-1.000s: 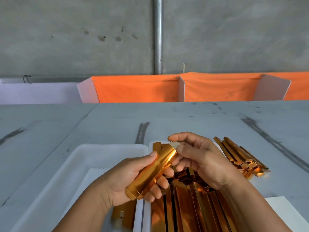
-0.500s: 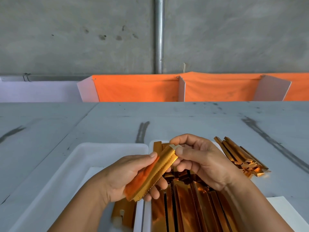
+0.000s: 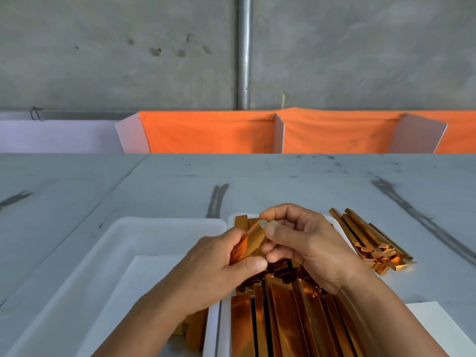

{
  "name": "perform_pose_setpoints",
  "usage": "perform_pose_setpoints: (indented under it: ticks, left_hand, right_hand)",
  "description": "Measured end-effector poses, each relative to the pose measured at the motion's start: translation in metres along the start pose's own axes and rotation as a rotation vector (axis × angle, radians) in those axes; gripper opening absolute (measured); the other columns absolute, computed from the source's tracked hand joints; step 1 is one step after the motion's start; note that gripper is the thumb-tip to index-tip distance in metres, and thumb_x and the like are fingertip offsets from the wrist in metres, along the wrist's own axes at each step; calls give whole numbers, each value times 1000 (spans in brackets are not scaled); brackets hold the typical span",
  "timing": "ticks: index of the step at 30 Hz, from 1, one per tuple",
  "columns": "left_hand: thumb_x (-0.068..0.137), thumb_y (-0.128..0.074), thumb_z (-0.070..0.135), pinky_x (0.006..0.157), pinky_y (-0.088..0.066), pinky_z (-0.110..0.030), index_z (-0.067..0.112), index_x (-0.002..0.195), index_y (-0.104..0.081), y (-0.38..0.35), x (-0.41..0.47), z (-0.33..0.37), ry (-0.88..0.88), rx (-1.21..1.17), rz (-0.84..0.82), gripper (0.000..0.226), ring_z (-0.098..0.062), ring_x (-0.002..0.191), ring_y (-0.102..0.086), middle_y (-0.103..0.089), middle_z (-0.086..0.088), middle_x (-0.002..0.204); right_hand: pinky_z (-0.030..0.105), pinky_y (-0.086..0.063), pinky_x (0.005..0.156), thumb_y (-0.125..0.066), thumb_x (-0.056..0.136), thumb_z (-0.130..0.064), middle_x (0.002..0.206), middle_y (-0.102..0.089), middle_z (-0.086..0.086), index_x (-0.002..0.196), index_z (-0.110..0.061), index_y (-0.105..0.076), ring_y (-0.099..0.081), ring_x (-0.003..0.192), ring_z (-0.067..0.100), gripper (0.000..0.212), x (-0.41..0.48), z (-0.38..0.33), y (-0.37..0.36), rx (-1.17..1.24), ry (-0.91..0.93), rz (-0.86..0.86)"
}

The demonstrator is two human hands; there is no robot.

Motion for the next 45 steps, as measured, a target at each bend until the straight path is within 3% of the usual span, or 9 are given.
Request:
perform_pose_setpoints:
  ticks: [3,10,15,18,21,27,37,42,45]
  left_hand:
    - [85,-52,66,58,-49,-16,47,91,-46,-4,0,-4,-12,23,80,21,-4,71,-63,-58,16,77]
    - [88,-43,67,53,-38,-9,51,92,-39,-10,1,-4,-80,134,175,17,4,66,-56,-54,30,78]
    - [70,-22,91,50,-37,-11,41,92,-41,-12,0,-1,-59,140,242,58,7,65,-55,-54,23,69]
    - [69,-20,86,50,-35,-10,40,98,-39,-14,1,-2,-18,231,284,58,1,62,-55,-47,17,65]
    - [73,-21,82,52,-34,-8,35,118,-40,-17,3,-6,29,326,281,68,-4,66,-55,-46,18,76]
    - [73,-17,80,54,-35,-5,34,124,-35,-21,6,-9,75,485,329,71,-3,72,-54,-49,19,89]
    - [86,-25,73,49,-28,-12,39,91,-18,-24,5,-4,29,529,324,35,1,58,-44,-38,18,70]
    - [67,1,81,49,-28,-10,42,93,-17,-23,3,1,-19,503,334,50,0,60,-45,-38,21,69]
    - [68,-3,81,52,-29,-8,42,94,-18,-25,4,1,-22,506,330,50,-1,65,-48,-40,20,73]
  right_hand:
    - [25,-57,62,-71,79,-20,79,-69,14,107,-15,-69,-68,64,24,29,-2,-1,-1,-63,37,8]
    - [22,-54,62,-63,95,-10,84,-64,7,103,-29,-70,-67,61,17,22,-2,4,-1,-315,130,91]
    - [25,-56,61,-61,96,-14,89,-67,4,106,-32,-67,-70,67,19,22,-1,7,-3,-434,164,111]
    - [27,-57,58,-65,93,-17,86,-67,-2,101,-33,-61,-67,66,19,18,-2,9,-5,-500,211,187]
    - [17,-49,53,-70,88,-26,77,-65,-11,87,-38,-62,-60,61,12,15,-1,10,-7,-680,295,302]
    - [11,-48,72,-69,89,-24,98,-62,-19,96,-34,-74,-60,89,0,12,1,14,-9,-861,393,341]
    - [18,-51,59,-65,92,-10,111,-55,-22,83,-22,-73,-60,62,2,17,5,18,-14,-460,139,166]
    - [20,-52,56,-58,97,-11,86,-71,-1,86,-18,-72,-58,52,12,19,5,13,-12,-308,136,218]
    - [21,-51,52,-58,97,-10,73,-70,-2,93,-21,-68,-59,50,11,15,4,12,-11,-295,150,267]
Point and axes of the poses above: each hand's wrist, its own x-axis towards the middle knuckle, its own y-axis out of the back of the hand, z = x × y, the point moved 1 cm from there along x, towards the middle knuckle
